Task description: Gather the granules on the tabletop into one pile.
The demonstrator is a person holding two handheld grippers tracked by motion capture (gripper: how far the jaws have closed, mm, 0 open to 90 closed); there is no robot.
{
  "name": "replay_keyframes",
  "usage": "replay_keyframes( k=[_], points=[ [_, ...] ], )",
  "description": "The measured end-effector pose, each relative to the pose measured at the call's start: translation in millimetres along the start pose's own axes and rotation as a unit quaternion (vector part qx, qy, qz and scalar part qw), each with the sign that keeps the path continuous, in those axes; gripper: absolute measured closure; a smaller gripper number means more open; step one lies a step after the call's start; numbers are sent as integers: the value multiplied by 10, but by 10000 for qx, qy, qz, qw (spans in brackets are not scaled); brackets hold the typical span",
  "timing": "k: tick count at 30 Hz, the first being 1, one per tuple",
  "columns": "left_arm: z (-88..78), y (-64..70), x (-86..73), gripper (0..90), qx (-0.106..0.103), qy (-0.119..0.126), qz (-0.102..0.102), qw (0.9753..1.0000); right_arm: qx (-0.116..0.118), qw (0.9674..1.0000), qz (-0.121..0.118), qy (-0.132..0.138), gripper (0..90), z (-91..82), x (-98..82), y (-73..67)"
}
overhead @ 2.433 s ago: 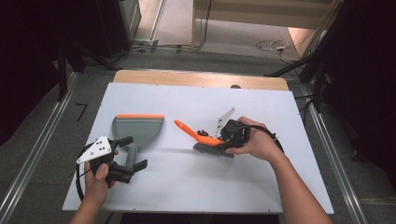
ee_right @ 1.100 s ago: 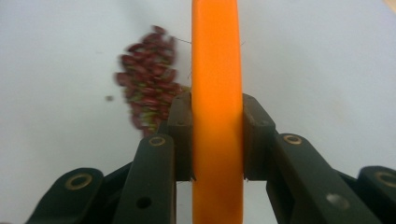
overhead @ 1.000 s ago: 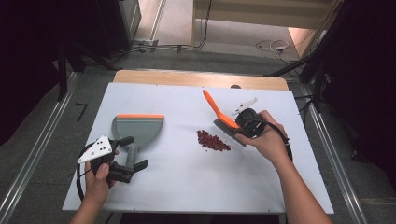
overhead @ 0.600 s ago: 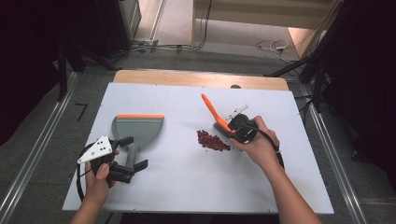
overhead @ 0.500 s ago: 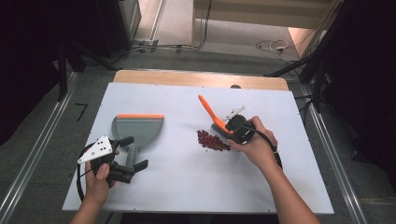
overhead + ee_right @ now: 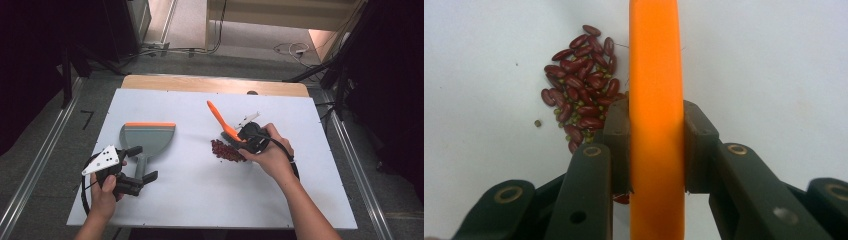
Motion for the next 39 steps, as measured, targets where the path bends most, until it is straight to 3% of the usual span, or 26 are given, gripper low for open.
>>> replay_keyframes(
  k=[14,25,39],
  points=[
    [-5,-7,3,6,37,8,20,10000,49,9977,427,528,686,-284,-187,158],
    [-1,0,3,6,95,32,54,9999,70,9920,851,932,687,-484,-589,311],
    [-13,-14,4,6,153,76,61,9998,112,9845,1166,1305,687,-666,-1112,389]
  ],
)
Point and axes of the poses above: each handheld gripper's, and its own axes: z roughly forward along the jaws, x roughly out of its top, y roughly to its right, the point moved 3 cm from there along z, roughly forward along the jaws, and after that the axes turned 8 degrees about x, right-handed, at the moved point
